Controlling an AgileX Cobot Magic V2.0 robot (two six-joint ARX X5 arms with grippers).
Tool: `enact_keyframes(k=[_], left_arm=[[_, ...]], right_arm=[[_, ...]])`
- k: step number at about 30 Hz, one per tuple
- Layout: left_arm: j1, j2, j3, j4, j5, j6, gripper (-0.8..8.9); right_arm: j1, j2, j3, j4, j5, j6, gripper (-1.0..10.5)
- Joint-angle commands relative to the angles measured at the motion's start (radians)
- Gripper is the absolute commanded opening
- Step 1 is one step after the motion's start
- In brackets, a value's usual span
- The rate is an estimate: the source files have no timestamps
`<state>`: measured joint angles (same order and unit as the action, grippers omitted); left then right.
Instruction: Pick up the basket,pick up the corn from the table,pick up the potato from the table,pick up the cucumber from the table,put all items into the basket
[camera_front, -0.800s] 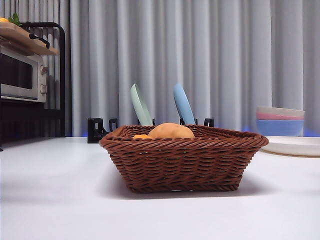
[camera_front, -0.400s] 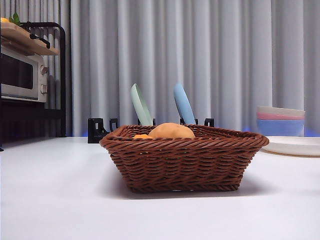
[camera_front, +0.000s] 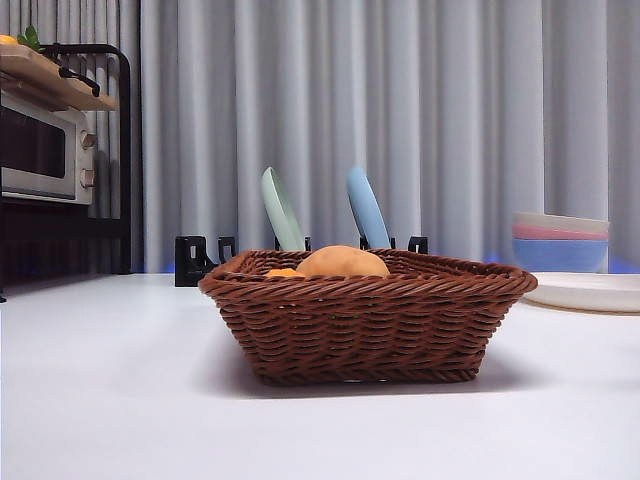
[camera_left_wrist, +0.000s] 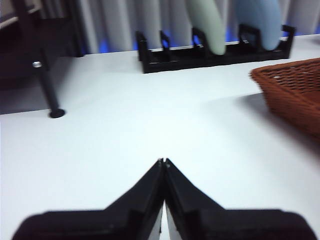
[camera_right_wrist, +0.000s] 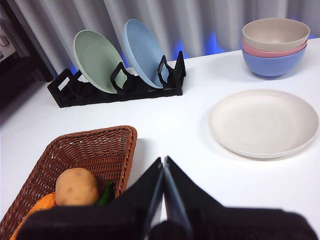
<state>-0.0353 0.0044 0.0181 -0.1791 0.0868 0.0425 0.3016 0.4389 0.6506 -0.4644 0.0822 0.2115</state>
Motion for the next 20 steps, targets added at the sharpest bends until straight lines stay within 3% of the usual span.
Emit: enact_keyframes(k=[1,20], left_arm=[[0.003,-0.003,-0.014,-0.002,-0.027,0.013,-0.04],[0.003,-0.003,-0.014,-0.002,-0.029,0.013,-0.04]], right_arm=[[0.001,-0.001,-0.001,0.005,0.003,0.007,0.0],[0.001,-0.001,-0.001,0.005,0.003,0.007,0.0]])
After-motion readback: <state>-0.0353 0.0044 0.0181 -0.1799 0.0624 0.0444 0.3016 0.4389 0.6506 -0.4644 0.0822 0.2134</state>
